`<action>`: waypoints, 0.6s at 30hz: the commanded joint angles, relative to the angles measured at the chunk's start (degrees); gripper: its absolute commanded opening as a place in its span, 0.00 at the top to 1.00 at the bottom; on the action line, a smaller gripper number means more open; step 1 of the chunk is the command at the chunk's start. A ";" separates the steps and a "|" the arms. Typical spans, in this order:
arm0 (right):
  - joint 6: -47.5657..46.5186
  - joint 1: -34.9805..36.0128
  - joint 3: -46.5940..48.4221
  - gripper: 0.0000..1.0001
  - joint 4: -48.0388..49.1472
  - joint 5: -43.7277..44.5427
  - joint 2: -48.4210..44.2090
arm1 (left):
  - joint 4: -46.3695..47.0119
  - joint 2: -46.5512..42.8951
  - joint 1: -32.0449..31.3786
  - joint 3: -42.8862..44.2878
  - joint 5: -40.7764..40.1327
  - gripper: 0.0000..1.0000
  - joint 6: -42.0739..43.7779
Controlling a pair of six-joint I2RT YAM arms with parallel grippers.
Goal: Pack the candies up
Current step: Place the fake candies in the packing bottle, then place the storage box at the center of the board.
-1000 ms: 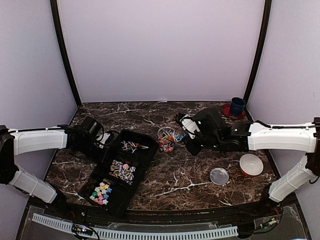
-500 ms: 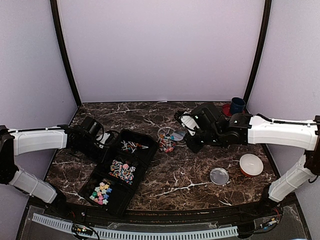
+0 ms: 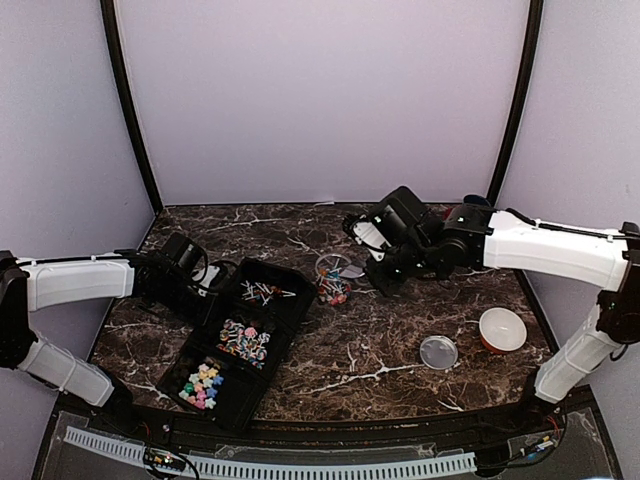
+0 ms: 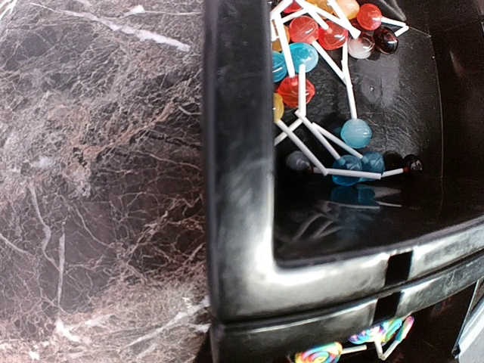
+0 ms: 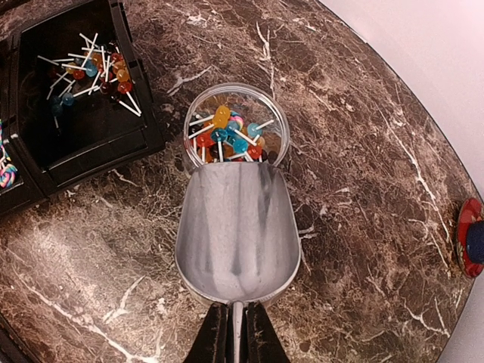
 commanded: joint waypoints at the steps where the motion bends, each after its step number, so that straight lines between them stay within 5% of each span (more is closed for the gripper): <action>1: 0.68 -0.48 3.78 1.00 -4.70 1.35 1.57 | 1.53 -2.79 0.26 1.06 1.17 1.00 -1.37; 9: 0.72 -0.48 0.47 1.00 4.79 1.89 -3.83 | 1.39 -2.42 1.34 1.50 -0.91 1.00 -0.99; 18: 1.37 -0.48 -15.00 1.00 23.86 1.56 -13.49 | -0.43 0.31 3.13 4.89 -3.30 1.00 -0.45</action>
